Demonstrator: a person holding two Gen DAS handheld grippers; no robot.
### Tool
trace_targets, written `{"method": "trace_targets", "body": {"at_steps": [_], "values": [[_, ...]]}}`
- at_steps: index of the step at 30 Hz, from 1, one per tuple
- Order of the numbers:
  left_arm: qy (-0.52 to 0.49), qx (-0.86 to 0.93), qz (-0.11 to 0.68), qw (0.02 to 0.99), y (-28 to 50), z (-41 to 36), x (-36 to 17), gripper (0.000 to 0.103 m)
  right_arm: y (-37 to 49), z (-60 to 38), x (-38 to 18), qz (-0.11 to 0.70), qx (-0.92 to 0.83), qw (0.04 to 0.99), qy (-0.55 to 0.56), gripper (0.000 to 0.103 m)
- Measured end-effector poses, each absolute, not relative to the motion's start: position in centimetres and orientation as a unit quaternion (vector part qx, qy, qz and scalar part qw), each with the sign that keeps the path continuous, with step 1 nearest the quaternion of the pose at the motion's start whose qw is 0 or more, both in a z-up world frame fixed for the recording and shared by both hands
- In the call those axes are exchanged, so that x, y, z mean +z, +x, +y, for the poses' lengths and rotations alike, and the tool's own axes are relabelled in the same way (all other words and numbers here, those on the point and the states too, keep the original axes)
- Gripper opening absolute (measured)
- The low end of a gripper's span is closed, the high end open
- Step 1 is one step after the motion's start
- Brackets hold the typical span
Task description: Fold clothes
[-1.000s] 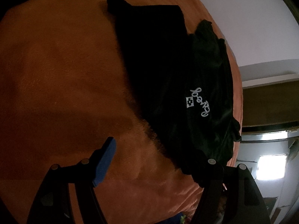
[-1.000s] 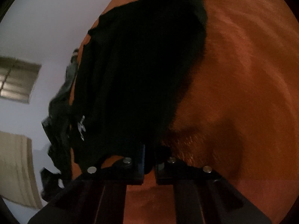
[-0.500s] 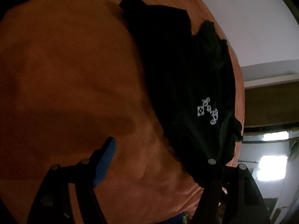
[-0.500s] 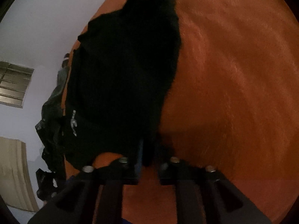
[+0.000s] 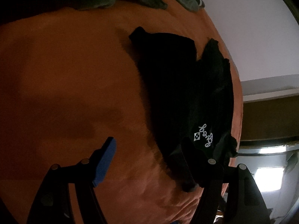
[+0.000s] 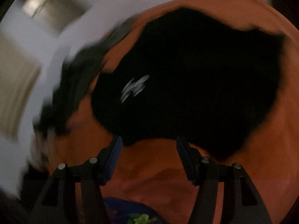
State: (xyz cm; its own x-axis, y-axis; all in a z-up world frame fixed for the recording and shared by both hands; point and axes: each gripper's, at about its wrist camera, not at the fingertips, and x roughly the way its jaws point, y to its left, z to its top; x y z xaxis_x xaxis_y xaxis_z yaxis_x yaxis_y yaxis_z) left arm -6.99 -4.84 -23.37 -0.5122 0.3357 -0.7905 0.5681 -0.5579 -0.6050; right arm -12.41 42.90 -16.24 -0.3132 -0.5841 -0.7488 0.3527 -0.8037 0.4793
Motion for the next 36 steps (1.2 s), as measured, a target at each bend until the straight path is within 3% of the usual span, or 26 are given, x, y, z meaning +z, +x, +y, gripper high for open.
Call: {"method": "trace_targets", "body": {"at_steps": [4,9,17,18,20,22,28,36], "values": [[0.495,-0.73,0.463,0.088,-8.1,-4.7,-24.1,0.073,-12.4,37.5,-18.6,-0.054,-0.778,0.336,0.528,0.056],[0.503,-0.728,0.457,0.089,-9.9,-4.2,-24.7,0.073,-12.4,37.9,-21.7,-0.071,-0.757,0.32,0.565,0.051],[0.49,-0.727,0.469,0.104,-11.2,-3.5,-25.0,0.073,-11.8,37.8,-21.9,-0.085,-0.745,0.342,0.567,0.047],[0.486,-0.727,0.472,0.11,-11.2,-3.4,-25.0,0.071,-12.0,37.4,-22.0,-0.082,-0.744,0.344,0.567,0.046],[0.483,-0.73,0.469,0.113,-11.2,-3.3,-25.1,0.047,-12.2,36.7,-22.2,-0.068,-0.746,0.341,0.568,0.032],[0.486,-0.739,0.451,0.118,-11.2,-3.1,-24.9,0.007,-12.0,36.5,-22.1,-0.051,-0.754,0.339,0.56,0.006],[0.447,-0.77,0.419,0.177,-9.8,-4.7,-22.9,0.003,-10.3,37.5,-21.3,-0.001,-0.77,0.339,0.541,0.002],[0.437,-0.764,0.434,0.193,-8.7,-7.3,-22.4,0.003,-9.5,37.8,-21.4,-0.001,-0.76,0.342,0.553,0.002]]}}
